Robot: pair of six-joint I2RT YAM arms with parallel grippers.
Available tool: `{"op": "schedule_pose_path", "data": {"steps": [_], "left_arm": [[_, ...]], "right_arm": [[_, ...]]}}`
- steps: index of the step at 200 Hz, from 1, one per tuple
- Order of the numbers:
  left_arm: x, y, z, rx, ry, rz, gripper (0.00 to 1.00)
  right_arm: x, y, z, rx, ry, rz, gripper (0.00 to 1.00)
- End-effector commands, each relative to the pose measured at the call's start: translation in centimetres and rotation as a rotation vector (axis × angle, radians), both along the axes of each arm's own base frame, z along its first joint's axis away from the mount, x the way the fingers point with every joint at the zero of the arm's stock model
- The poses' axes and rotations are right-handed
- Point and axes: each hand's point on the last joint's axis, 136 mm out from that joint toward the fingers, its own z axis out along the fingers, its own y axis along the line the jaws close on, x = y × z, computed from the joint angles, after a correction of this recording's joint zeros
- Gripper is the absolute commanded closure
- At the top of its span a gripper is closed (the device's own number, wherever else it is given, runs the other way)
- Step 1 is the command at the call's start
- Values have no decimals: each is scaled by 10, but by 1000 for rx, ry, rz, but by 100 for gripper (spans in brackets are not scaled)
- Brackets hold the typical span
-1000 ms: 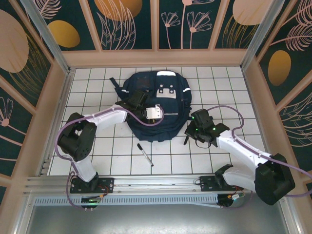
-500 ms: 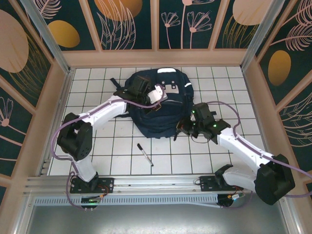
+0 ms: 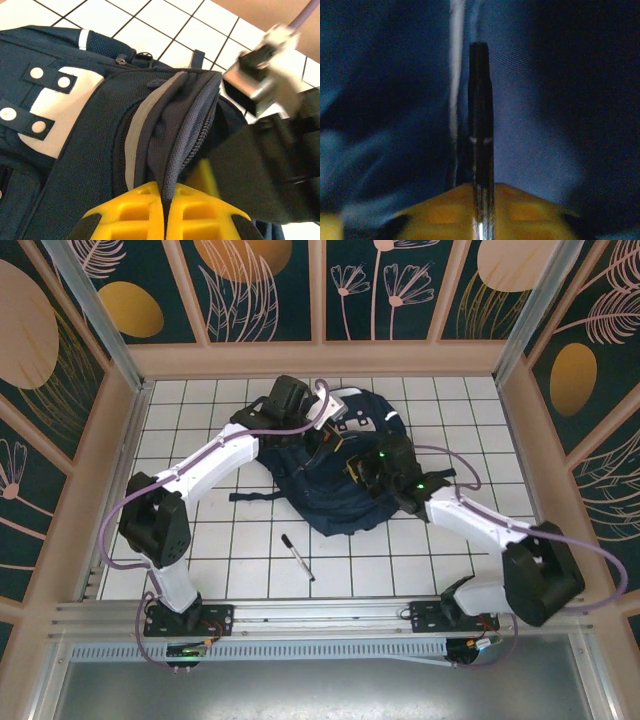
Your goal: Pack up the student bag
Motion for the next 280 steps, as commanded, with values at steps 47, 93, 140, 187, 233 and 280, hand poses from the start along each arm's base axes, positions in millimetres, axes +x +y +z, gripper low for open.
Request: {"op": "schedule_pose_path", "data": {"steps": [47,93,140,187,233,280], "left_arm": [[19,6,26,-9,-176,40,100],[41,22,12,-48,-95,60,100],[49,37,-13,-30,-25,73,100],[49,40,-23,-22,9,76,100],[46,44,-31,-12,15,78,100],[46,45,-28,-14,17,82,100]], "right_arm": [[4,0,29,-139,-44,-36,36],[-109,10,4,-458,-176,585,38],[-203,88,-42,-583,-208,1079,39],[-202,124,-100,-835,-182,1200,41],[-201,112,-130,-974,-53,1200,59],[-212,92,-131,-997,9,1140,95]]}}
